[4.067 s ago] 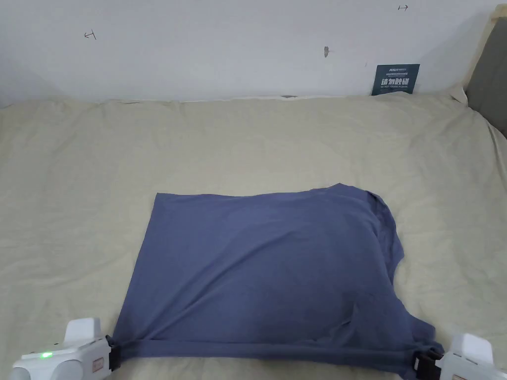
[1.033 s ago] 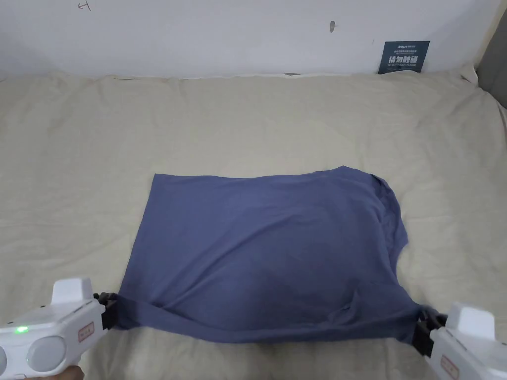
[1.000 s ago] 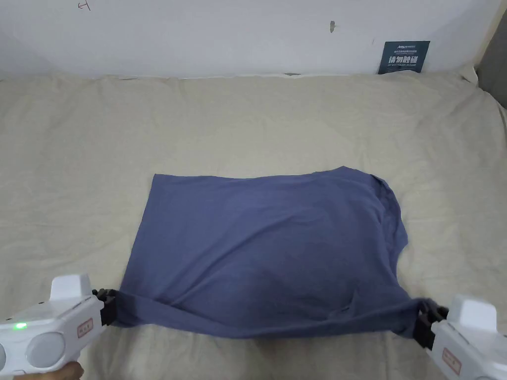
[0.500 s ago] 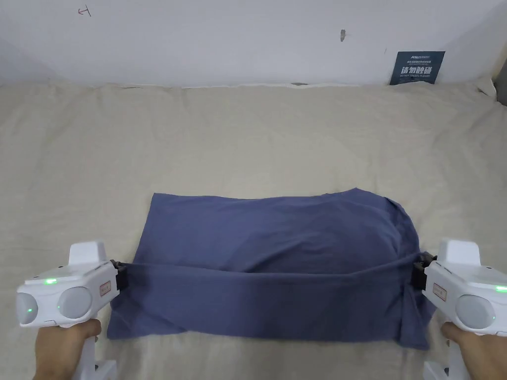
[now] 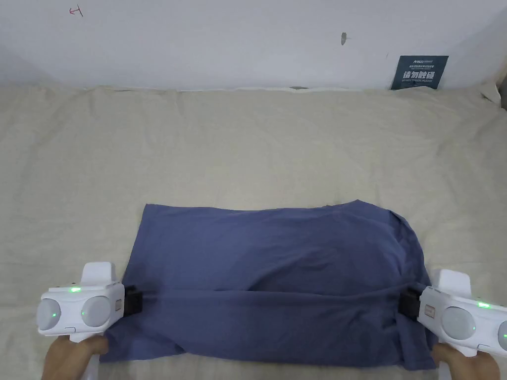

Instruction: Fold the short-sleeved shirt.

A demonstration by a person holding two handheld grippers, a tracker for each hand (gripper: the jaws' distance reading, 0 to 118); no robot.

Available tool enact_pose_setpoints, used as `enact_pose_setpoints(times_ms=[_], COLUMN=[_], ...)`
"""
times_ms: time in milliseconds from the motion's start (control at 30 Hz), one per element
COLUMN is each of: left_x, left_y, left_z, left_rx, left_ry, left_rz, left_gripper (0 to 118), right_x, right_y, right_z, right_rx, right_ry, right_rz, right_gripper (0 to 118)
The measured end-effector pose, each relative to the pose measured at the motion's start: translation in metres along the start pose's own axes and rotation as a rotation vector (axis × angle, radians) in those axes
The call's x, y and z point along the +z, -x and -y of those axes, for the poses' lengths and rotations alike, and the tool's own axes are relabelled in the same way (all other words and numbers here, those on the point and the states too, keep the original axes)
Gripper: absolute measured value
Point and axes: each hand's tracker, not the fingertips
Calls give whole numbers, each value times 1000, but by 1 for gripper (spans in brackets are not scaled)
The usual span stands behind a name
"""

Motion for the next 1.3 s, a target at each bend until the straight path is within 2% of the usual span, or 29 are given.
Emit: enact_pose_setpoints(times_ms=[33,67,100,333,467,500,567,600,633,700,767,933,1100,1200,1233,1267,1300], left_x=[11,26,44,159,204,210,222,227,227,229,227,211,169,138,128,117,107], left_y=[2,3,3,-9,-20,-23,-29,-32,-34,-36,-34,-31,-7,13,19,24,27], left_z=[-1,0,1,15,38,43,56,62,66,73,79,84,75,69,67,65,65], left_rx=[15,45,66,150,137,119,81,59,51,32,39,14,46,122,142,141,148], left_ry=[-10,-72,-139,-459,-631,-663,-718,-731,-726,-707,-674,-576,-375,-255,-213,-161,-142], left_rz=[14,46,71,153,161,164,172,173,171,189,275,222,212,225,225,238,225], left_gripper=[109,118,118,115,113,107,67,36,0,1,0,0,0,3,17,38,66], right_x=[16,33,52,174,220,226,234,237,240,242,243,242,236,229,227,224,221], right_y=[1,1,1,3,9,11,12,12,12,11,9,7,3,0,0,-1,-1], right_z=[-1,-1,-2,9,32,38,50,54,58,64,68,69,65,63,62,62,61], right_rx=[-13,-28,-39,-5,37,43,48,49,48,45,40,58,46,39,37,36,35], right_ry=[-41,-93,-149,-468,-580,-601,-637,-640,-641,-645,-652,-650,-638,-622,-615,-609,-602], right_rz=[-9,-25,-42,-161,-97,-77,-70,-71,-69,-75,-94,-96,-101,-100,-98,-95,-92], right_gripper=[87,99,103,102,101,95,61,38,10,3,2,1,1,1,1,1,1])
